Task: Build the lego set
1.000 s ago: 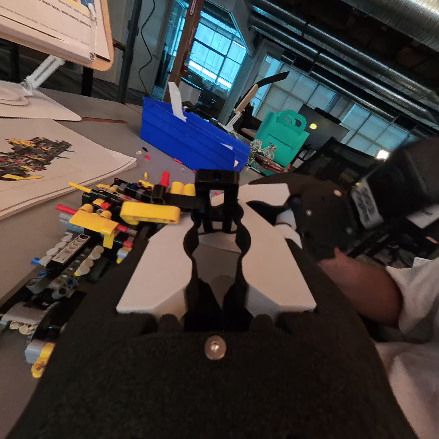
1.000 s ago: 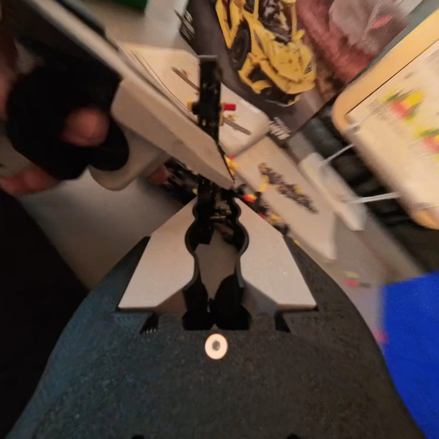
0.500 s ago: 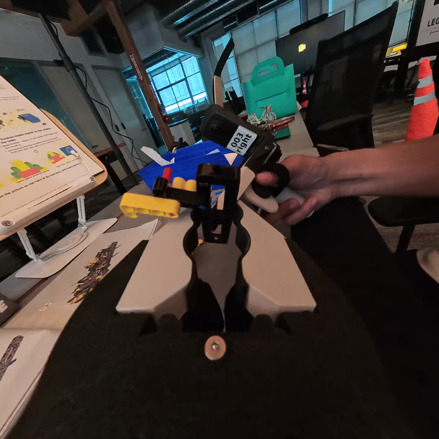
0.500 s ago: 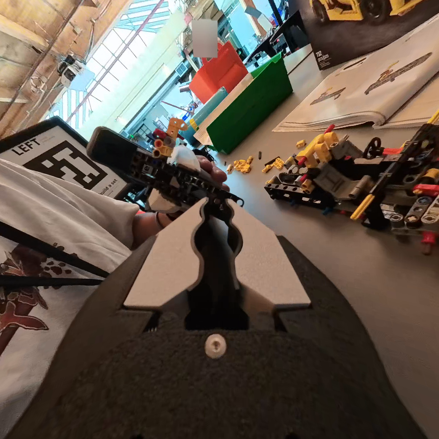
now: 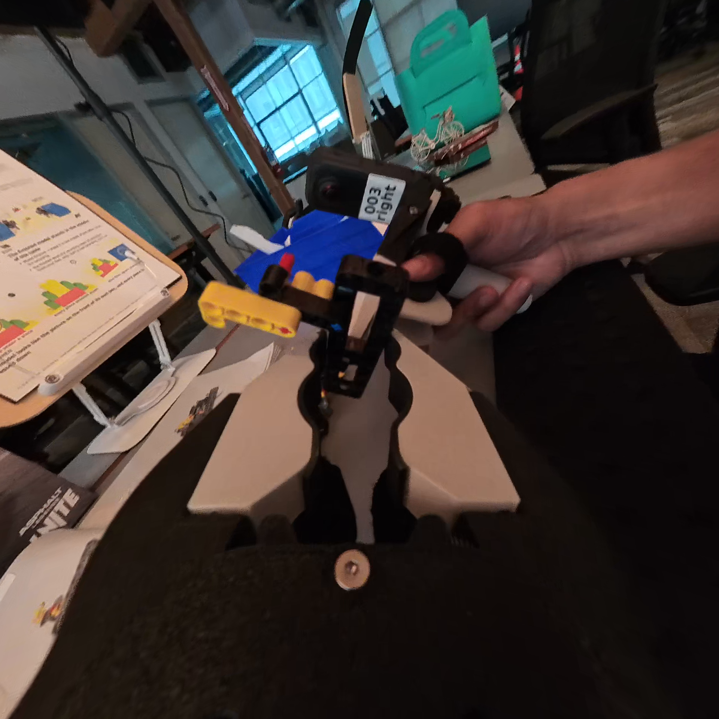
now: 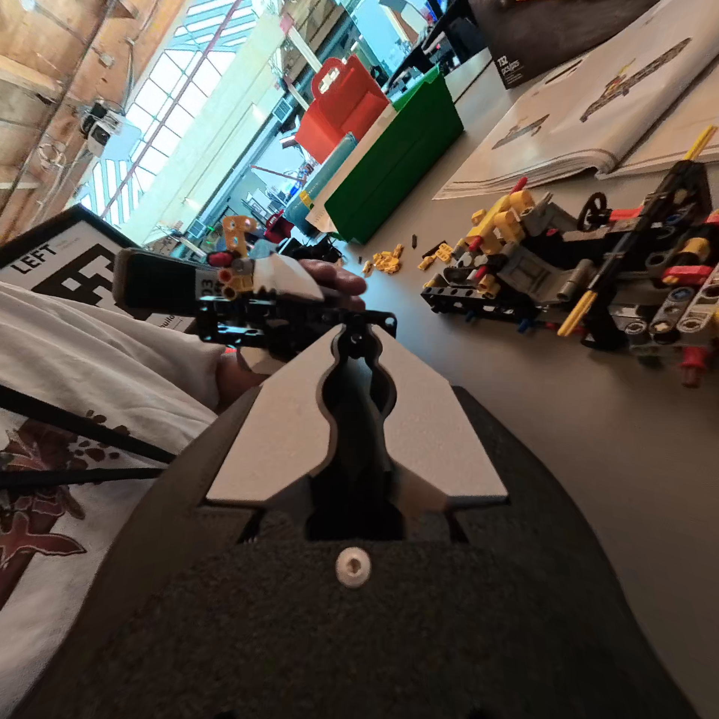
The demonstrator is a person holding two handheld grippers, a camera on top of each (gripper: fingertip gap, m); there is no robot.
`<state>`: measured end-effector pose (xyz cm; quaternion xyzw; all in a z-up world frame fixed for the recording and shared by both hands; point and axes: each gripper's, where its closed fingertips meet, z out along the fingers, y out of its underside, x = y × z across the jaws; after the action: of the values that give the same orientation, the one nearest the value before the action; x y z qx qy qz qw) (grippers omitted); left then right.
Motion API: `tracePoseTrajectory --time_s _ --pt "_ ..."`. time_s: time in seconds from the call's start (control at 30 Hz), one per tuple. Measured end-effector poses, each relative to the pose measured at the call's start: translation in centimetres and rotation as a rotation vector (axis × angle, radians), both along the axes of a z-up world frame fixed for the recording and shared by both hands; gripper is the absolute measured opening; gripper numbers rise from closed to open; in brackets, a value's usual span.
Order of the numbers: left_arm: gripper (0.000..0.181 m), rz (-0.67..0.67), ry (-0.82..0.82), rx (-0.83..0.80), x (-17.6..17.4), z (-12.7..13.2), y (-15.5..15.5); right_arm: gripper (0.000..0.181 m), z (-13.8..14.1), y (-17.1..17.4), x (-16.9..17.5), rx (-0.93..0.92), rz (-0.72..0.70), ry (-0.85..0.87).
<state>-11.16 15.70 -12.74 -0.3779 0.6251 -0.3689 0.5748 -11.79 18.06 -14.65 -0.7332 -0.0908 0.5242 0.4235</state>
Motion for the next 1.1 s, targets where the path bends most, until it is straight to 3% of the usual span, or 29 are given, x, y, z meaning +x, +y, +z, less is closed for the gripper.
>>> tracePoseTrajectory --time_s 0.4,0.57,0.73,0.8,0.9,1.1 --pt "0.027 0.066 0.061 0.124 0.3 -1.9 0.1 0.007 0.0 -1.3 -0.7 -0.025 0.11 0.031" --pt "0.026 0.098 0.104 0.025 0.2 -1.8 0.8 0.007 0.2 -0.6 -0.5 0.02 0.045 0.003" --pt "0.026 0.169 0.102 0.044 0.1 -1.7 1.7 0.006 0.4 -0.2 -0.3 0.048 -0.013 0.004" --pt "0.026 0.157 0.081 -0.007 -0.1 -1.2 1.8 0.005 0.8 0.0 0.5 0.035 -0.029 0.058" --pt "0.026 0.125 0.062 0.017 0.0 -1.1 1.2 0.006 0.5 -0.3 -0.5 0.07 -0.006 -0.011" --pt "0.026 0.093 0.038 0.033 0.1 -0.9 1.0 0.006 1.2 -0.4 0.2 0.035 0.015 0.099"
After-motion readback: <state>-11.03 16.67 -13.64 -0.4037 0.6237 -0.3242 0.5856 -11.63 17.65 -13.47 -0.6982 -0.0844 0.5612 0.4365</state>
